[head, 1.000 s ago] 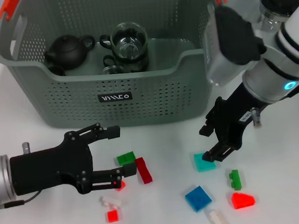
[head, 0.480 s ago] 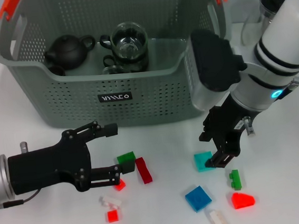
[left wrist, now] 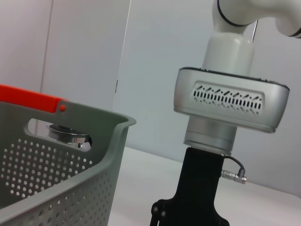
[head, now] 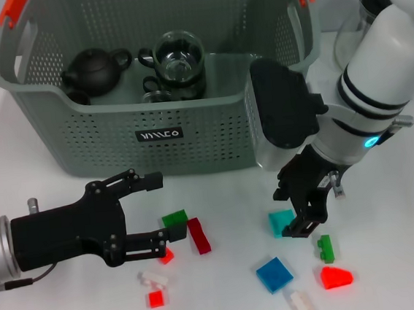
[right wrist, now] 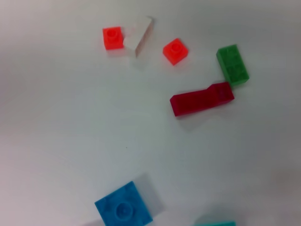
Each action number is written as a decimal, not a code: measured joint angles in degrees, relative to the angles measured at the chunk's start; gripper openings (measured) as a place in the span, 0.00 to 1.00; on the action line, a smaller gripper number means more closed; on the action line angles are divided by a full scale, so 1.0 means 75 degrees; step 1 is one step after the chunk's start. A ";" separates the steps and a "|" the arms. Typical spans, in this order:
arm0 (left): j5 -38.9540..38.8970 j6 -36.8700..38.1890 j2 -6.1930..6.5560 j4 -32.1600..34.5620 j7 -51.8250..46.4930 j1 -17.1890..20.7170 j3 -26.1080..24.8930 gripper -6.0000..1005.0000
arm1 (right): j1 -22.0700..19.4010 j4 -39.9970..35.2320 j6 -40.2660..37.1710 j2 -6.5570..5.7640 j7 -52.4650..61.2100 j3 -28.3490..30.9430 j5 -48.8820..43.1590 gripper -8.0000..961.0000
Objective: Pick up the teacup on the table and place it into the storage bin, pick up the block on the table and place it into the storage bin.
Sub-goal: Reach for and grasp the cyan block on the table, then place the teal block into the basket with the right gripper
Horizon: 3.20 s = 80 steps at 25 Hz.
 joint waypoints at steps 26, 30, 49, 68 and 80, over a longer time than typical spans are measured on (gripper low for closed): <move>-0.0001 -0.0013 0.0000 -0.0065 0.0001 0.0000 0.0000 0.90 | -0.0022 0.0499 0.0817 0.0018 0.0270 -0.0942 0.0277 0.59; -0.0001 -0.0013 0.0000 -0.0065 0.0001 0.0000 0.0000 0.90 | -0.0021 0.0498 0.0847 0.0018 0.0398 -0.0977 0.0277 0.54; 0.0366 -0.0062 0.0086 -0.0010 0.0021 0.0066 -0.0396 0.90 | -0.0176 -0.1193 -0.1283 -0.0060 0.0385 0.0595 0.0450 0.44; 0.0517 -0.0056 0.0063 -0.0014 0.0307 0.0251 -0.0838 0.90 | 0.0225 -0.2752 -0.0011 -0.0097 0.0325 0.3352 0.1517 0.44; 0.0515 -0.0060 0.0059 -0.0042 0.0306 0.0210 -0.0820 0.90 | 0.0649 -0.0180 0.2941 -0.0117 0.0506 0.3320 0.1151 0.44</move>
